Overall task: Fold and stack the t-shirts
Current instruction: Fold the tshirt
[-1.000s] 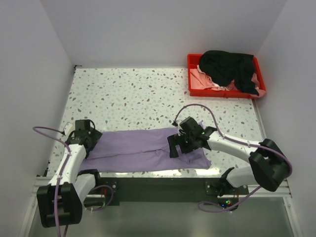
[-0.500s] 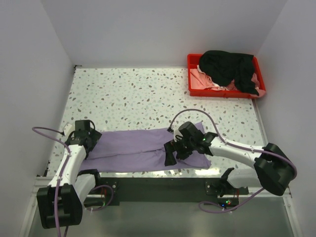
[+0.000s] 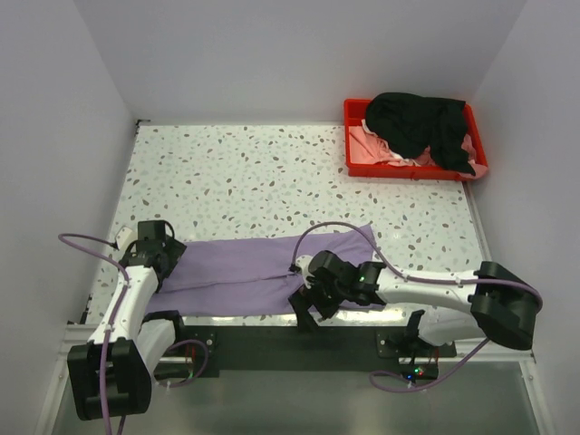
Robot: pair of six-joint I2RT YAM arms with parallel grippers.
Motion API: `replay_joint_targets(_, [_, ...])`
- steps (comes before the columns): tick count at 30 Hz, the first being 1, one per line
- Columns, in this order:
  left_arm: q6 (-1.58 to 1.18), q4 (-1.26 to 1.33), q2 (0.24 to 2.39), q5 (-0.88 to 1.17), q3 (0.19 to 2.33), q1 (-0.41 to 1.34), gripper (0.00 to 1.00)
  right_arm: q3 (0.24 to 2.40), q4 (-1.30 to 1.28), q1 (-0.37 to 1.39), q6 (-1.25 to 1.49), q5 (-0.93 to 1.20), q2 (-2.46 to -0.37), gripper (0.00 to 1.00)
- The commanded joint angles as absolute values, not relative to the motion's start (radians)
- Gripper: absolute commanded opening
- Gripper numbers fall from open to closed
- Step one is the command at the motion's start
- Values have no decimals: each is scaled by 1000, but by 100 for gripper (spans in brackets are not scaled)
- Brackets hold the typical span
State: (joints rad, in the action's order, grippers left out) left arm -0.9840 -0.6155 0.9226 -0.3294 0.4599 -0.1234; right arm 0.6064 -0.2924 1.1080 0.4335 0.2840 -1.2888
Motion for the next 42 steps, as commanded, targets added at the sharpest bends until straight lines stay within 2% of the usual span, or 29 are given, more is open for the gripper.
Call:
replay_joint_targets(1, [-989, -615, 908, -359, 482, -126, 100, 661, -317, 1169, 439, 178, -1278, 99])
replay_joint_targets(6, [-983, -632, 900, -348, 499, -126, 100, 673, -365, 1193, 501, 66, -1195, 99])
replay_joint_targets(8, [-979, -632, 888, -321, 514, -127, 100, 684, -408, 1192, 572, -45, -1136, 99])
replay_joint_targets(12, [-878, -575, 853, -98, 581, -123, 100, 726, -621, 1158, 718, -280, -1078, 99])
replay_joint_targets(15, [-827, -513, 831, -5, 604, -109, 100, 694, -643, 1034, 764, -229, -1063, 99])
replay_joint_targets(18, [-810, -442, 844, 122, 577, -62, 100, 631, -595, 904, 787, -88, -1095, 99])
replay_joint_targets(21, [-808, -420, 903, 126, 565, 78, 100, 627, -572, 859, 788, -90, -1137, 99])
replay_joint_targets(22, [-807, -420, 925, 112, 563, 144, 100, 635, -560, 847, 778, -86, -1173, 99])
replay_joint_targets(25, [-779, -413, 1011, 129, 549, 190, 100, 672, -529, 796, 721, -55, -1282, 99])
replay_joint_targets(33, [-741, -459, 1095, 7, 515, 192, 100, 888, -452, 692, 546, -48, -1635, 99])
replay_joint_targets(39, [-767, -399, 1117, 28, 486, 192, 100, 1202, -480, 612, 450, -32, -1924, 99])
replay_joint_targets(42, [-758, -384, 1158, 44, 483, 192, 100, 1502, -591, 585, 361, -40, -2127, 99])
